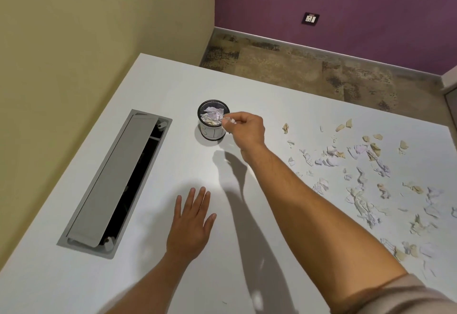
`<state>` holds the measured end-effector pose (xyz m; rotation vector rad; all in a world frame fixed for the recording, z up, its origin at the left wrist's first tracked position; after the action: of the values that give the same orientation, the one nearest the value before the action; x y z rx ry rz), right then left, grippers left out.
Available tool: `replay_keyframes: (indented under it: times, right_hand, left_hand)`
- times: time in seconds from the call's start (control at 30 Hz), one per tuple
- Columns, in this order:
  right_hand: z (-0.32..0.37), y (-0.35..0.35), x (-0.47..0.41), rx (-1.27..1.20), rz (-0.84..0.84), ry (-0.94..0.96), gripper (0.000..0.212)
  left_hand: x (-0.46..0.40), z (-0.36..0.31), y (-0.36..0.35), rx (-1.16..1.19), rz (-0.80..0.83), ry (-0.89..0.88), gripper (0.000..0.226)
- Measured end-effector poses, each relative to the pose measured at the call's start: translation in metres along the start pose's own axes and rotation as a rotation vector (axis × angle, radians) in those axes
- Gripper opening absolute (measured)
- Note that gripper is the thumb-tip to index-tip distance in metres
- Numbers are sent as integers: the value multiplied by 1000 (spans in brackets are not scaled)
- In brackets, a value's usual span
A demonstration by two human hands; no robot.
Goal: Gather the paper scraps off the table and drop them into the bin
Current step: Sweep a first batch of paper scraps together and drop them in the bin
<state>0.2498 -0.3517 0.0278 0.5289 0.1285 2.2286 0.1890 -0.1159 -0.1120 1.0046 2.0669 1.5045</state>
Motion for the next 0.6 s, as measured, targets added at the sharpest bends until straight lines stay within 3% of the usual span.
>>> replay_keyframes:
  times: [0.3, 0.47, 0.6]
  right_hand:
    - [23, -27, -43, 110, 50, 79, 10]
    - [30, -38, -47, 200, 109, 127, 31]
    - [22, -24, -43, 156, 42, 124, 39]
  left_hand:
    - [0, 1, -5, 7, -7, 0, 62]
    - [0, 1, -4, -1, -10, -2, 62]
    - [0, 1, -4, -12, -13, -3, 62]
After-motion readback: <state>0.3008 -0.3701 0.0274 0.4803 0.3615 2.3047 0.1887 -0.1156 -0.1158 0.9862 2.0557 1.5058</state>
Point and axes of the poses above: each hand's wrist, its own x-axis away from the middle knuckle, its own y-axis out of the back of the hand, z = x × y, the point moved 9 cm from there along -x, towards the middle knuckle, and after that the axes turned 3 degrees about x, right-handed, at the moved point
